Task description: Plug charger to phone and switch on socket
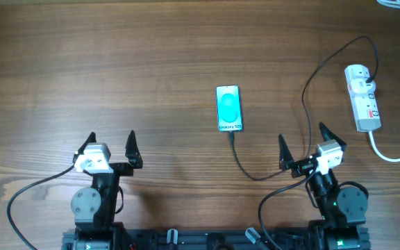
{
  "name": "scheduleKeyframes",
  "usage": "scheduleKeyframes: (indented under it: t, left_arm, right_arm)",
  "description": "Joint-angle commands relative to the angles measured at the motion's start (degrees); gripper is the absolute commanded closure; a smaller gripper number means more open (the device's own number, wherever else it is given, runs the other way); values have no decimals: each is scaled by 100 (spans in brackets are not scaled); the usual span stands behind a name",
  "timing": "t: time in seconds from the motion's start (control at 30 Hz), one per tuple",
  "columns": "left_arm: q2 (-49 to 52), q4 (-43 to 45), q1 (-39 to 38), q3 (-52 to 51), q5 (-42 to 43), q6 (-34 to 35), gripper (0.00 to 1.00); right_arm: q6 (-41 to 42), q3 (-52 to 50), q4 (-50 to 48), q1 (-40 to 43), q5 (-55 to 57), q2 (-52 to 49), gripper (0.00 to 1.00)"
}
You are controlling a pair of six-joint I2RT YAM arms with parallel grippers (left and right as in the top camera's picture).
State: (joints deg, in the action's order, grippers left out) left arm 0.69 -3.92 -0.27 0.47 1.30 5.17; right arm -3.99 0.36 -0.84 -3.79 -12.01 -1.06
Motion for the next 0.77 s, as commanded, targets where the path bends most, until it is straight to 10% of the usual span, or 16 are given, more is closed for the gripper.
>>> scheduleKeyframes:
  t: [0.0,0.73]
  left_arm:
    - [-50,-42,-22,-15,-74,-90,0]
    - [-50,-42,-22,-15,-76,-90,0]
  right_arm:
    - [-42,-7,-11,28,-52,9,0]
    - [-39,-7,-11,28,-52,9,0]
